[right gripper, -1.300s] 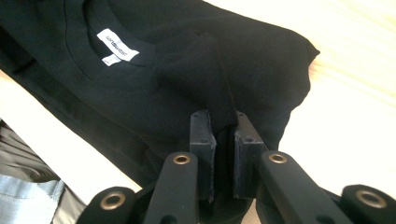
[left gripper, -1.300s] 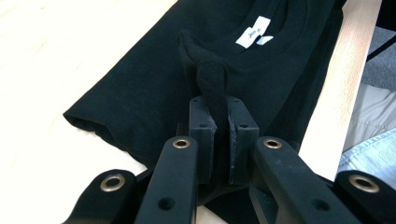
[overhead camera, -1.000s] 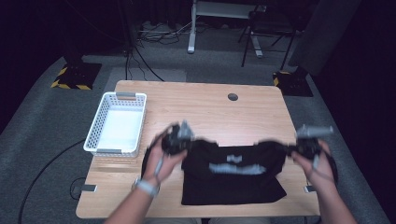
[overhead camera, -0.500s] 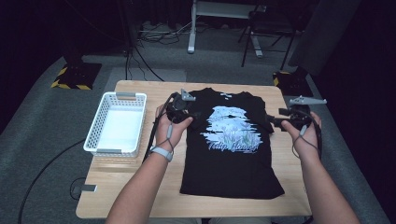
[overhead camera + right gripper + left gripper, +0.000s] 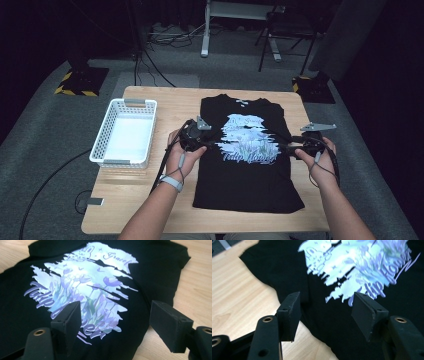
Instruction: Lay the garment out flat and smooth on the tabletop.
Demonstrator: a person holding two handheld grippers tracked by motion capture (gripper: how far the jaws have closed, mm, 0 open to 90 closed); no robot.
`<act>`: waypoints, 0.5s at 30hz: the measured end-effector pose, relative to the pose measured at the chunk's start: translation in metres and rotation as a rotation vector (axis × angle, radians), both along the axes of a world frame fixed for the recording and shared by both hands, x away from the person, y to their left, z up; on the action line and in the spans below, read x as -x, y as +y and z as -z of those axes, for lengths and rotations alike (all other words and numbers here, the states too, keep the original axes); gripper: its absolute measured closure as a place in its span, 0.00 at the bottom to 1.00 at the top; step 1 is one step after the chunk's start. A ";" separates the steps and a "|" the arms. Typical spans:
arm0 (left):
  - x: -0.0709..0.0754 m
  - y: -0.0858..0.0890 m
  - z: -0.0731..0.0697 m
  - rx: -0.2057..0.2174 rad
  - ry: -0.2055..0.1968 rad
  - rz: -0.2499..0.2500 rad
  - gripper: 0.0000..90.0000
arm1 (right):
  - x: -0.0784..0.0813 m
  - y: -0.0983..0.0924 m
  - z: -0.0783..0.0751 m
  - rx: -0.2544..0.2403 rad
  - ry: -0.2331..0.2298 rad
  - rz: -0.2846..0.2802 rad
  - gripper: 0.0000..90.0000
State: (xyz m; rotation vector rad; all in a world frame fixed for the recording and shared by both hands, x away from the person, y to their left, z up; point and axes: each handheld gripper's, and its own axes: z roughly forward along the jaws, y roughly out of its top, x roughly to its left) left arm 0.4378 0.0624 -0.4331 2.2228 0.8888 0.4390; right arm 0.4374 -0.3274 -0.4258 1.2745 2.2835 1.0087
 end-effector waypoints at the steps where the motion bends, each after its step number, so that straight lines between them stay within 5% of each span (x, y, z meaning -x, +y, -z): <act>1: 0.000 -0.002 0.003 -0.014 0.002 0.005 0.45 | -0.001 0.000 0.004 0.000 0.003 -0.002 0.29; 15: 0.001 -0.014 0.058 -0.093 0.091 0.059 0.44 | -0.011 0.006 0.062 0.090 0.115 -0.088 0.30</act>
